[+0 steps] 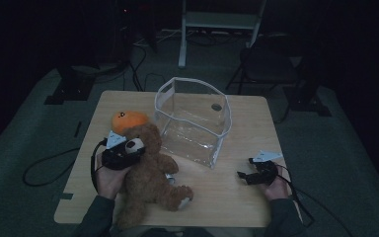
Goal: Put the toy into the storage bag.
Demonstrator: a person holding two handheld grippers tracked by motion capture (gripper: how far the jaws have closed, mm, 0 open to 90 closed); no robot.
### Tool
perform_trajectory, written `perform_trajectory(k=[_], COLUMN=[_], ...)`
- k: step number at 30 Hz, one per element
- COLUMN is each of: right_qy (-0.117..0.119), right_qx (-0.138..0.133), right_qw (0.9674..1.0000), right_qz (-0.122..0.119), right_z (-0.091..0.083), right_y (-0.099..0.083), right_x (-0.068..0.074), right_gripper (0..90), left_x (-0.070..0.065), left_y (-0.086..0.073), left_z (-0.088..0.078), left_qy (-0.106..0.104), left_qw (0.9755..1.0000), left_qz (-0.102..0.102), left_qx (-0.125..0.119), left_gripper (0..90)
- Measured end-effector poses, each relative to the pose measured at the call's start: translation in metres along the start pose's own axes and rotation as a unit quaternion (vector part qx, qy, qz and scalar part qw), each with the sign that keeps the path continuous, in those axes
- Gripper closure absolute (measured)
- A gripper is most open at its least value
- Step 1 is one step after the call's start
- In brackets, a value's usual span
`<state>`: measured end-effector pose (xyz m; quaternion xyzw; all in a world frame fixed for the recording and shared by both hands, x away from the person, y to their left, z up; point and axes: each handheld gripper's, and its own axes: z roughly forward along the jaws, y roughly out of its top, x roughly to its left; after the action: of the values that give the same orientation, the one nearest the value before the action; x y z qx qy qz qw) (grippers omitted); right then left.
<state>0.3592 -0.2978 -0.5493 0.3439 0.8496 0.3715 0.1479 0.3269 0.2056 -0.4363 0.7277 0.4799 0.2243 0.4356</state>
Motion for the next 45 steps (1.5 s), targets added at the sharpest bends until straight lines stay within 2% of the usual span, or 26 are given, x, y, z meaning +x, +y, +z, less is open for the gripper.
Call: perform_trajectory(k=[7,10,11,15,20,24,26,28,31,32,33,36,45], right_qy=[0.0,0.0,0.0,0.0,0.0,0.0,0.0,0.0,0.0,0.0,0.0,0.0,-0.001], right_qx=[0.0,0.0,0.0,0.0,0.0,-0.001,-0.001,0.0,-0.001,-0.001,-0.001,0.0,-0.001], right_qw=[1.0,1.0,1.0,1.0,1.0,1.0,1.0,1.0,1.0,1.0,1.0,1.0,1.0], right_qz=[0.0,0.0,0.0,0.0,0.0,0.0,0.0,0.0,0.0,0.0,-0.001,0.0,-0.001], right_z=[0.0,0.0,0.0,0.0,0.0,0.0,0.0,0.0,0.0,0.0,0.0,0.0,0.0], right_y=[0.0,0.0,0.0,0.0,0.0,0.0,0.0,0.0,0.0,0.0,0.0,0.0,0.0], right_x=[0.0,0.0,0.0,0.0,0.0,0.0,0.0,0.0,0.0,0.0,0.0,0.0,0.0], right_gripper=[18.6,18.6,18.6,18.6,18.6,18.6,18.6,18.6,18.6,18.6,18.6,18.6,18.6], left_x=[-0.004,-0.006,-0.008,-0.01,-0.011,-0.011,-0.013,-0.017,-0.025,-0.026,-0.027,-0.028,-0.025], left_y=[0.003,0.004,0.006,0.01,0.015,0.024,0.03,0.035,0.04,0.041,0.043,0.046,0.055], left_z=[-0.005,-0.005,-0.005,-0.007,-0.014,-0.016,-0.016,-0.016,-0.016,-0.016,-0.015,-0.015,-0.023], left_qy=[-0.007,-0.01,-0.013,-0.012,-0.012,-0.005,0.0,0.007,0.018,0.02,0.022,0.022,0.015], left_qw=[0.9991,0.9987,0.9981,0.9972,0.9948,0.9925,0.9904,0.9871,0.9805,0.9796,0.9789,0.9787,0.9759], left_qz=[0.031,0.039,0.047,0.059,0.073,0.084,0.096,0.115,0.149,0.155,0.158,0.157,0.163], left_qx=[-0.028,-0.031,-0.036,-0.044,-0.07,-0.089,-0.099,-0.111,-0.127,-0.126,-0.128,-0.131,-0.145], left_gripper=[41.7,41.6,41.6,41.6,41.5,41.4,41.3,41.2,41.0,41.0,41.0,41.0,41.0])
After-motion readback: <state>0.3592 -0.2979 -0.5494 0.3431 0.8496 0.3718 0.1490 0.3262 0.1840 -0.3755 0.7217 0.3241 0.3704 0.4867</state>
